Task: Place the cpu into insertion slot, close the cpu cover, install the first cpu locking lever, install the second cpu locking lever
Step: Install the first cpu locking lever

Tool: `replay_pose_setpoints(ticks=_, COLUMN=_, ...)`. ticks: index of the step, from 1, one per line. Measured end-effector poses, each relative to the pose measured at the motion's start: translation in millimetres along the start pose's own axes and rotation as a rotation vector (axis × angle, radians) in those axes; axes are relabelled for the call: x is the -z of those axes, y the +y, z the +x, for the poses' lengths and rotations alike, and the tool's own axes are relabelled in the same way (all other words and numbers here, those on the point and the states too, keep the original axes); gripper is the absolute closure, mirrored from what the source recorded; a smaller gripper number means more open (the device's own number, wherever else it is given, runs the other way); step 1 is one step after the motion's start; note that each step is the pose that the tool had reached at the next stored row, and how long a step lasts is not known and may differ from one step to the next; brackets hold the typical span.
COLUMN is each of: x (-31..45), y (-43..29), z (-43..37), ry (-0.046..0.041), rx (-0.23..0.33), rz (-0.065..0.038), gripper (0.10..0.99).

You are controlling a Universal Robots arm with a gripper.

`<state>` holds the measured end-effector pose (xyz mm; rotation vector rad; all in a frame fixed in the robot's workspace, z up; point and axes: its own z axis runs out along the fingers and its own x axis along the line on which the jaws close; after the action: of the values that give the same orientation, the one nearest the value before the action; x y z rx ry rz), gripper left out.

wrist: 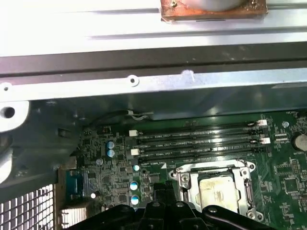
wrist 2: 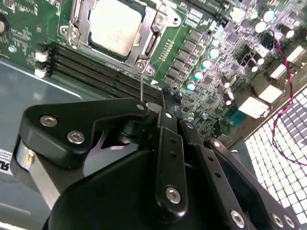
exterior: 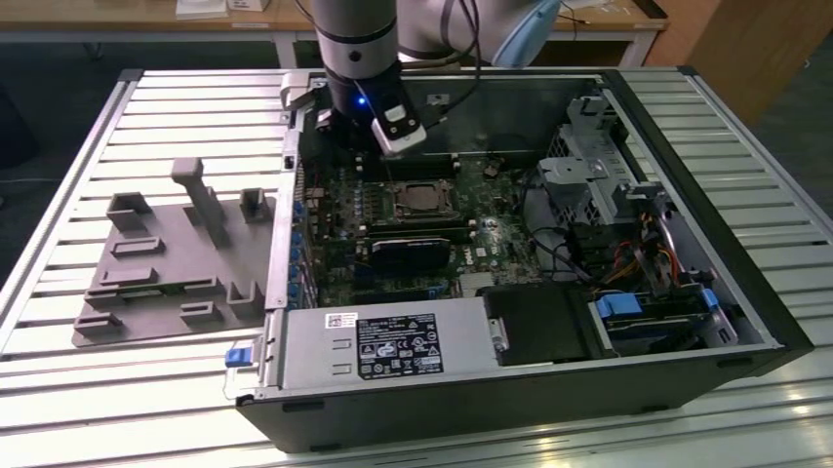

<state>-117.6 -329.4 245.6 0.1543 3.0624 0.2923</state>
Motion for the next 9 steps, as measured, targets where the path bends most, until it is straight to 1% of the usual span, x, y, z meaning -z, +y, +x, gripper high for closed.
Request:
replay_pose_setpoints(ticks=6, x=0.0, y=0.0, z=0.5, ry=0.0046, rx=-0.004, rz=-0.048, gripper=0.984)
replay_pose_setpoints(ticks=8, x=0.0, y=0.0, z=0.5, ry=0.0065, rx=-0.005, rz=-0.07, gripper=0.984)
replay_pose_setpoints(ticks=9, x=0.0, y=0.0, z=0.5, ry=0.0068, rx=-0.005, rz=-0.073, gripper=0.984)
